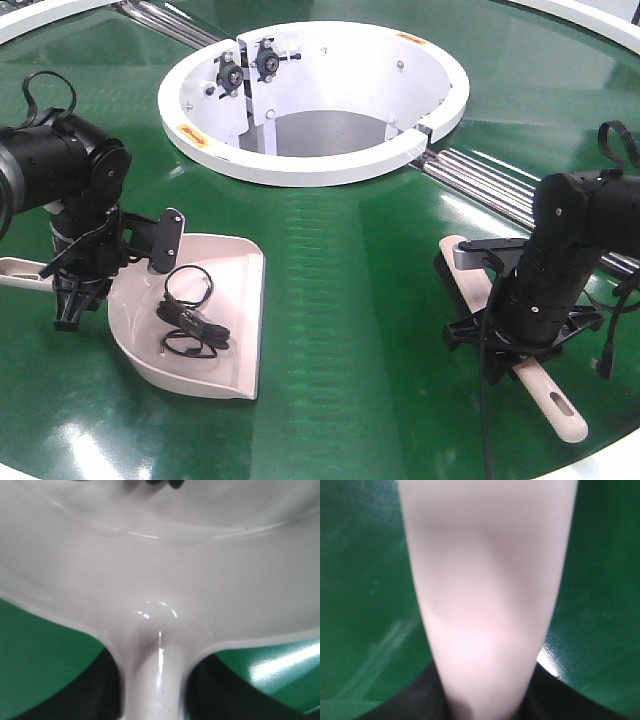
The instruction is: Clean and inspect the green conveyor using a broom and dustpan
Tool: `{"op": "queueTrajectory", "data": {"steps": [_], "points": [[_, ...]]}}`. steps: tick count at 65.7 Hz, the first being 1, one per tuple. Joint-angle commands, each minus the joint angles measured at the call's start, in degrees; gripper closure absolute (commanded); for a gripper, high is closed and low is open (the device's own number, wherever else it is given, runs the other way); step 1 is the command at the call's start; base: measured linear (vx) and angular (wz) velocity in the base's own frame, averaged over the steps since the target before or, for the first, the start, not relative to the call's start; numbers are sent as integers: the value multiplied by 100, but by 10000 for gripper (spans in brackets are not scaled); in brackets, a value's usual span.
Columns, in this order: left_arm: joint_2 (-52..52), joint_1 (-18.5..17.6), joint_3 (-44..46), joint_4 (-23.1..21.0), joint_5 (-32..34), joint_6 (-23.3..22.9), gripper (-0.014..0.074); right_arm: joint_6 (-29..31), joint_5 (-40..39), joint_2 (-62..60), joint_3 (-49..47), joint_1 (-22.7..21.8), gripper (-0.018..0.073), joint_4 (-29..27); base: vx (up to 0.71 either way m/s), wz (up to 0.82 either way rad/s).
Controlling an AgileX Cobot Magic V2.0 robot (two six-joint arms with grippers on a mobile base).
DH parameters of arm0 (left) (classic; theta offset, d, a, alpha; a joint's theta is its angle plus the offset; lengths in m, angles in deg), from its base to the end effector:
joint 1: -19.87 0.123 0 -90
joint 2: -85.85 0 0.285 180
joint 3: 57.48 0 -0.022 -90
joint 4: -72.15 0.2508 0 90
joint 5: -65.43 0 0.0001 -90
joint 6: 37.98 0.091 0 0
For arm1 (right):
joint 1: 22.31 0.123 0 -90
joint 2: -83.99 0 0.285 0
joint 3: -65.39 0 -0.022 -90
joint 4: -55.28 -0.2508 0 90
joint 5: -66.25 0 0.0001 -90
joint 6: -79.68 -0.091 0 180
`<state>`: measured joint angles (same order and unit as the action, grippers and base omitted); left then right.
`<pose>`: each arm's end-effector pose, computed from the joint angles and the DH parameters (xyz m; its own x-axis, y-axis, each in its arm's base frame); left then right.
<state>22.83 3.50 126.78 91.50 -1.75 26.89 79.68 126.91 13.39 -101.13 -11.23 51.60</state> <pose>0.3638 -0.0779 0.2138 -0.0367 0.9580 0.2845 0.9936 0.0045 0.1131 0.3048 0.0649 0.1835 -0.9850 -0.1608 0.0626 -0.1576 0.9860 0.0539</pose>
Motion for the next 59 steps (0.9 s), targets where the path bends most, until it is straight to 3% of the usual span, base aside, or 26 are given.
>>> {"op": "queueTrajectory", "data": {"steps": [1, 15, 28, 46, 59], "points": [[-278, -40, 163, 1, -111, -69, 603, 91, 37, -238, -118, -33, 521, 6, 0, 0], [-278, -40, 163, -42, -86, -63, 585, 85, 31, -238, -118, -33, 426, 6, 0, 0], [-278, -40, 163, -260, -119, -63, 525, 65, 2, -238, -124, -33, 271, 6, 0, 0], [-284, -40, 163, -437, -105, -63, 339, 70, -95, -238, -124, -33, 80, 27, 0, 0], [-337, -40, 163, -475, -174, -69, 181, 64, -179, -244, -124, -33, 47, 27, 0, 0]]}}
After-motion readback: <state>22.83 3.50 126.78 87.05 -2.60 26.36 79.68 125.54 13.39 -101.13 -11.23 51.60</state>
